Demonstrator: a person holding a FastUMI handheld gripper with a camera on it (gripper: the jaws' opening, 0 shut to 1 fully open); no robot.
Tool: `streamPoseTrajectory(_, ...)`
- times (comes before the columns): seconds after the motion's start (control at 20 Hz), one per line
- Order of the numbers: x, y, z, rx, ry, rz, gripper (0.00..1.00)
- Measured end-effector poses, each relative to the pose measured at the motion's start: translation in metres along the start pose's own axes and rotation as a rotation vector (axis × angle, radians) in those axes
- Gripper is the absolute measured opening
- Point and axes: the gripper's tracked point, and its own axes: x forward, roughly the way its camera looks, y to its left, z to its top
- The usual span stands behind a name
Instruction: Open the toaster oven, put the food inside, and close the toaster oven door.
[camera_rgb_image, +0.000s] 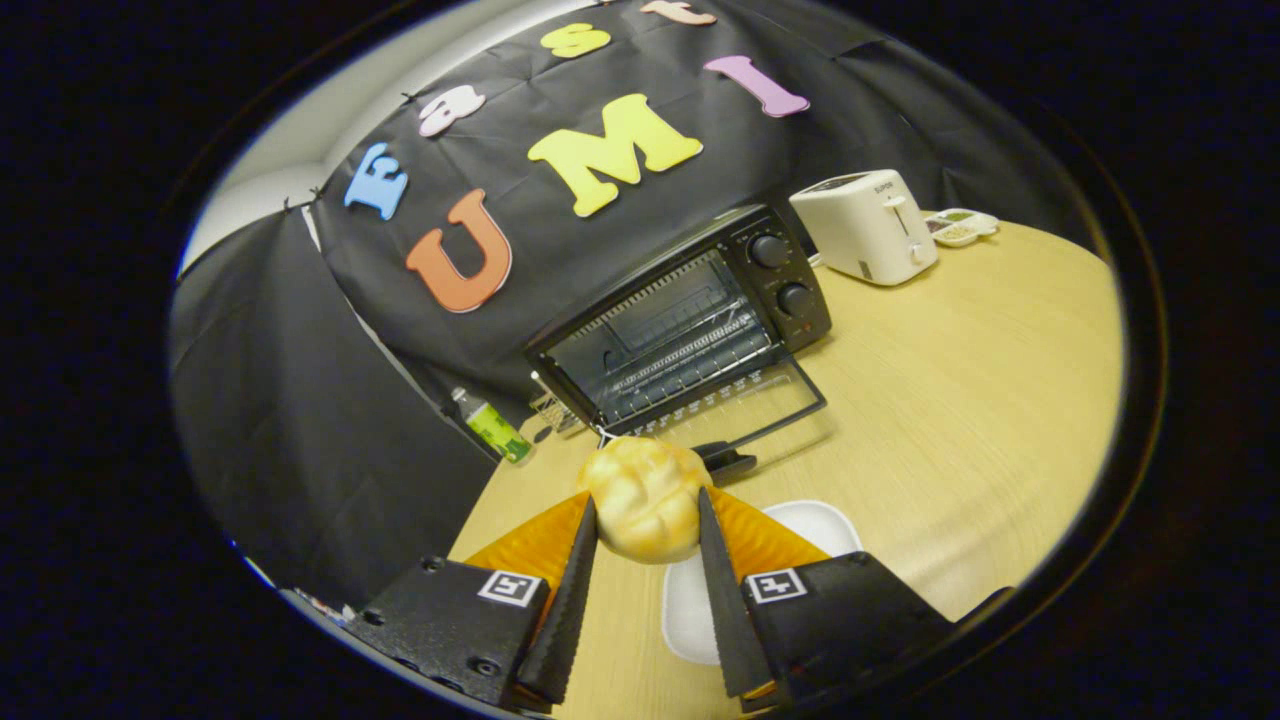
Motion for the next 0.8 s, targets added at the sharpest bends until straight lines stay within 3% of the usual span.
streamPoseTrajectory(0.25, 0.056, 0.014, 0.036, 0.054, -0.021, 0.014, 0.61)
streamPoseTrajectory(0.8, 0.199, -0.010, 0.097, -0.003, -0.041, -0.142, 0.61)
